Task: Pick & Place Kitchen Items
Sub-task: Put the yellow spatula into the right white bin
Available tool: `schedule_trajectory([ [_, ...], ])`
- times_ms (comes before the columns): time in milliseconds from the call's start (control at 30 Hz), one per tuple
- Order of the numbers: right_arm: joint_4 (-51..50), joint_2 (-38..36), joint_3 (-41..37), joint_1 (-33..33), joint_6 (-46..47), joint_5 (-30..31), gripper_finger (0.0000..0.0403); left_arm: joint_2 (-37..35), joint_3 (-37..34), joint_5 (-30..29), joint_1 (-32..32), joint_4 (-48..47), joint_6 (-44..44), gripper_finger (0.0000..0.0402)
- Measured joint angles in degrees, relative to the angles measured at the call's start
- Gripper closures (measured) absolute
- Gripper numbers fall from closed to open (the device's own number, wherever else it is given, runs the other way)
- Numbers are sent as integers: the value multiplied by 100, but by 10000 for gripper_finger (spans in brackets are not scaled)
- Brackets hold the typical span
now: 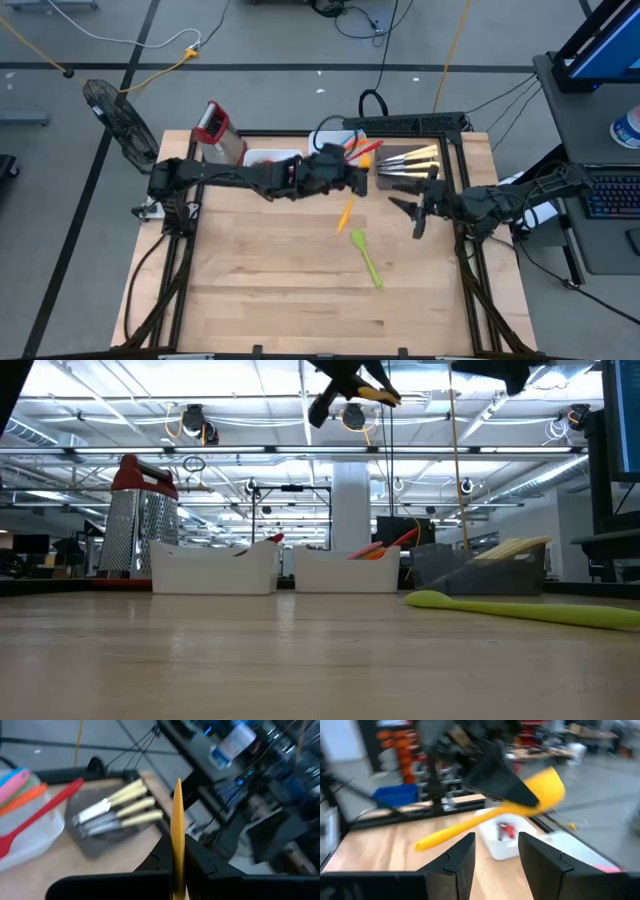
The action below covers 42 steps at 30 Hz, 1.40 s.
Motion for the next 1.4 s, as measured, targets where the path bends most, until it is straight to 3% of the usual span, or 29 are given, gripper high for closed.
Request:
schedule_trajectory([
  [167, 0, 103, 0, -404, 916, 93, 261, 5, 1, 505, 335, 1086, 387, 393],
  [400, 401, 468, -4, -1201, 1329, -663, 251, 2, 2, 919, 664, 2188, 932, 393],
  [633, 1471, 947, -4, -2189, 1844, -2035, 216, 8, -2, 1284, 813, 2447, 1208, 393],
  [767, 2019, 1177, -4, -2703, 2226, -3116, 199, -8, 2, 1428, 881, 2527, 1326, 393],
  [1000, 2621, 1490, -2, -3181, 2461, -3775, 178, -1, 2, 1651, 1066, 2496, 1298, 393],
  [1133, 2753, 1681, -2, -3374, 2511, -3787, 174, 2, 2, 1794, 1139, 2623, 1292, 393],
  [1400, 3746, 2268, 2, -3616, 2591, -4236, 205, 9, 2, 1525, 1102, 2649, 1305, 393],
])
